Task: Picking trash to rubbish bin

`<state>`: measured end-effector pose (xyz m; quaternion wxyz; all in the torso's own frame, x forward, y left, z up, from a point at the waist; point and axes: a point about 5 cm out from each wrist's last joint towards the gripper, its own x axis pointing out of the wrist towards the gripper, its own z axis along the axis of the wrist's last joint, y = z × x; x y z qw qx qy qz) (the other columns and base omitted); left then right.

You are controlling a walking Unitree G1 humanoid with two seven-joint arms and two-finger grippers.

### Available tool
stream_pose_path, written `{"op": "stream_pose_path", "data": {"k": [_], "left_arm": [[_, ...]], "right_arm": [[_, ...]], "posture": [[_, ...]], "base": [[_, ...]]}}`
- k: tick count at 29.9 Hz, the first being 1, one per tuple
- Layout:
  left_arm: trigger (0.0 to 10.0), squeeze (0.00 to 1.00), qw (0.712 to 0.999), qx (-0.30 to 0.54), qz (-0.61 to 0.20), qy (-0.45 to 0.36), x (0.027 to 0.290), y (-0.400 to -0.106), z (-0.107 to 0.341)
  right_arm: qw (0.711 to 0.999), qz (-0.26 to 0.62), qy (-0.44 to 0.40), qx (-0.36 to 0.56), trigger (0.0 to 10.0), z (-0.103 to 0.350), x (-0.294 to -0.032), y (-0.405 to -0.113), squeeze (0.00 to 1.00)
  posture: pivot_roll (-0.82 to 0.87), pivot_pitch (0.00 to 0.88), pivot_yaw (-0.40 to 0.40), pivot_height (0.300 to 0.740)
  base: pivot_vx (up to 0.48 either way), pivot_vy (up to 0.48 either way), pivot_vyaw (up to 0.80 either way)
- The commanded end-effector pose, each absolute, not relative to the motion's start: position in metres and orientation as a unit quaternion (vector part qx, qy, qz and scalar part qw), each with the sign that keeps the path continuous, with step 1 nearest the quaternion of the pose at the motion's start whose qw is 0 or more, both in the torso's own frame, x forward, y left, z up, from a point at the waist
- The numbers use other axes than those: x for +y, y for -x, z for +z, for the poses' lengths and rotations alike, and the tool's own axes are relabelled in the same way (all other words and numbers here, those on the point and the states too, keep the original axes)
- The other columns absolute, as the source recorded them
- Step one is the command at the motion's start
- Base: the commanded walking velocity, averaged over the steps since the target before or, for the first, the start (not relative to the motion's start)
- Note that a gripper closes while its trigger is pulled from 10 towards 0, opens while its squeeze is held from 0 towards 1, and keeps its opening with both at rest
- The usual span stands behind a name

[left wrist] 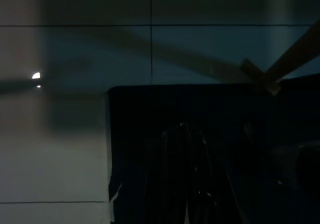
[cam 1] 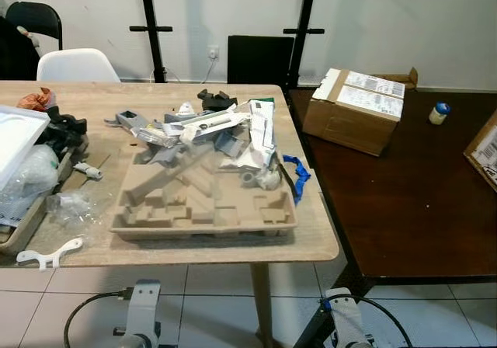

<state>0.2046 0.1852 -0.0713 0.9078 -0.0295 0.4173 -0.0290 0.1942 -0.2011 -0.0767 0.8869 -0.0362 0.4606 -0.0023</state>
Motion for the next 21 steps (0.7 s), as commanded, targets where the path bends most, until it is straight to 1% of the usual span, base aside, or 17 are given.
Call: {"op": "stream_pose_path", "data": {"k": [1, 5, 7, 9, 12, 17, 18, 21], "left_arm": [[10.0, 0.0, 0.905, 0.424, -0.02, 0.033, 0.189, -0.199, -0.074], [10.0, 0.0, 0.903, 0.427, -0.015, 0.042, 0.189, -0.198, -0.075], [10.0, 0.0, 0.904, 0.424, -0.021, 0.044, 0.186, -0.202, -0.073], [10.0, 0.0, 0.907, 0.418, -0.043, 0.034, 0.178, -0.208, -0.071], [10.0, 0.0, 0.907, 0.418, -0.04, 0.032, 0.177, -0.209, -0.07], [10.0, 0.0, 0.905, 0.421, -0.043, 0.032, 0.177, -0.206, -0.071], [10.0, 0.0, 0.907, 0.418, -0.042, 0.034, 0.176, -0.206, -0.071], [10.0, 0.0, 0.907, 0.418, -0.042, 0.029, 0.176, -0.206, -0.071]], "right_arm": [[0.886, -0.015, 0.031, 0.463, 10.0, -0.079, -0.203, -0.189, 0.0], [0.884, -0.003, 0.048, 0.466, 10.0, -0.08, -0.202, -0.188, 0.0], [0.884, 0.001, 0.054, 0.464, 10.0, -0.079, -0.203, -0.189, 0.0], [0.886, -0.006, 0.051, 0.46, 10.0, -0.077, -0.205, -0.192, 0.0], [0.886, 0.0, 0.055, 0.46, 10.0, -0.077, -0.204, -0.192, 0.0], [0.889, 0.002, 0.048, 0.455, 10.0, -0.077, -0.201, -0.194, 0.0], [0.888, 0.016, 0.057, 0.456, 10.0, -0.077, -0.198, -0.194, 0.0], [0.886, 0.021, 0.061, 0.459, 10.0, -0.078, -0.196, -0.193, 0.0]], "posture": [[-0.08, 0.035, -0.006, 0.74], [-0.07, 0.049, -0.007, 0.74], [-0.07, 0.056, -0.004, 0.74], [-0.07, 0.081, 0.0, 0.74], [-0.08, 0.092, 0.002, 0.74], [-0.08, 0.092, 0.003, 0.74], [-0.08, 0.086, -0.005, 0.74], [-0.07, 0.083, -0.009, 0.74]], "base": [[0.0, 0.0, 0.0], [0.0, 0.0, 0.0], [0.0, 0.0, 0.0], [0.0, 0.0, 0.0], [0.0, 0.0, 0.0], [0.0, 0.0, 0.0], [0.0, 0.0, 0.0], [0.0, 0.0, 0.0]]}}
